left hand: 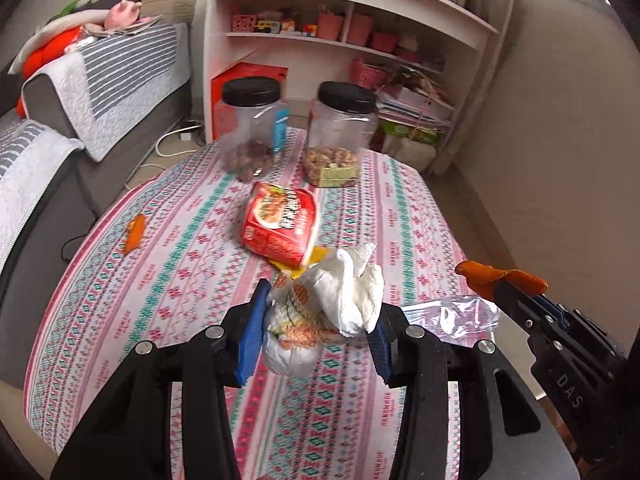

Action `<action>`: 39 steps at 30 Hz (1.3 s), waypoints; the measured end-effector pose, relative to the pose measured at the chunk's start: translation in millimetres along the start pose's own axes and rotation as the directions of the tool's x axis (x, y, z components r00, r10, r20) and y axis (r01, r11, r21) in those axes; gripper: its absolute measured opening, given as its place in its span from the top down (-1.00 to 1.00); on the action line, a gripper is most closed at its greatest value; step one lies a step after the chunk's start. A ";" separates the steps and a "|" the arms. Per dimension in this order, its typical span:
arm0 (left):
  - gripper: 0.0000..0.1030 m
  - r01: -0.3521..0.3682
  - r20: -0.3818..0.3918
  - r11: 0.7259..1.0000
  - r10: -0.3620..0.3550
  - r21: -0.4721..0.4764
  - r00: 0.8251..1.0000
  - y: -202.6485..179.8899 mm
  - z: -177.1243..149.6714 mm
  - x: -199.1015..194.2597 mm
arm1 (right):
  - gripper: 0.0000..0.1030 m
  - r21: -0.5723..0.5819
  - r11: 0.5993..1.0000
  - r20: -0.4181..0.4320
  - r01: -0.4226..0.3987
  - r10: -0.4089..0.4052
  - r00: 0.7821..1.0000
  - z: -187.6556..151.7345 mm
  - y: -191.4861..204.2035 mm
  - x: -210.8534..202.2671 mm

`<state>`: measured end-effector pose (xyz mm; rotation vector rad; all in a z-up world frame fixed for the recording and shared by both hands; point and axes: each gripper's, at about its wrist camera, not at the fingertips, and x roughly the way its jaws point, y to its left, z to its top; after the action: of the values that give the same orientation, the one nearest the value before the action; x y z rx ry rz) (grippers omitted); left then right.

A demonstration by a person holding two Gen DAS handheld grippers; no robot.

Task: Collect trash
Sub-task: 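Carry the orange peel to the bin and open the right tool to drop it, then open the left tool over the bin to drop the tissue bundle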

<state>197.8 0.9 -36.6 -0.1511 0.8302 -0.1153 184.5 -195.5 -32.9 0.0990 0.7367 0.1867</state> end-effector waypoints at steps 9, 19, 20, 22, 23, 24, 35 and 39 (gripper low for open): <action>0.13 0.053 -0.018 0.996 -0.052 0.076 0.999 -50.1 -7.7 16.2 | 0.68 0.085 0.991 0.026 0.107 -0.110 0.994 -3.5 -61.1 -21.6; 0.13 0.124 -0.052 0.984 -0.118 0.126 0.992 -97.0 -13.4 28.3 | 0.67 0.212 0.949 0.038 0.233 -0.246 0.968 -8.9 -127.5 -48.0; 0.13 0.137 -0.055 0.982 -0.131 0.129 0.990 -104.0 -13.8 28.9 | 0.65 0.223 0.943 0.042 0.246 -0.262 0.964 -9.9 -134.0 -52.0; 0.13 0.174 -0.069 0.975 -0.165 0.136 0.984 -120.1 -15.4 30.7 | 0.56 0.246 0.929 0.049 0.276 -0.297 0.954 -11.8 -146.3 -60.5; 0.13 0.186 -0.074 0.972 -0.177 0.144 0.981 -127.8 -16.3 31.0 | 0.33 0.260 0.921 0.052 0.290 -0.314 0.948 -12.3 -152.5 -64.4; 0.13 0.199 -0.077 0.967 -0.189 0.156 0.979 -136.9 -17.8 31.0 | 0.22 0.281 0.910 0.058 0.305 -0.334 0.941 -13.5 -160.1 -69.3; 0.13 0.290 -0.127 0.914 -0.264 0.286 0.956 -233.5 -36.2 36.5 | -0.27 0.458 0.806 0.081 0.376 -0.459 0.885 -25.5 -224.0 -115.5; 0.11 0.325 -0.147 0.896 -0.293 0.302 0.945 -264.3 -34.4 38.9 | -0.39 0.522 0.768 0.083 0.371 -0.479 0.874 -29.2 -238.6 -126.6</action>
<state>187.0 -268.2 -40.4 0.0341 0.8691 -0.5620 105.1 -454.1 -8.1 0.4292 0.5586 -0.4576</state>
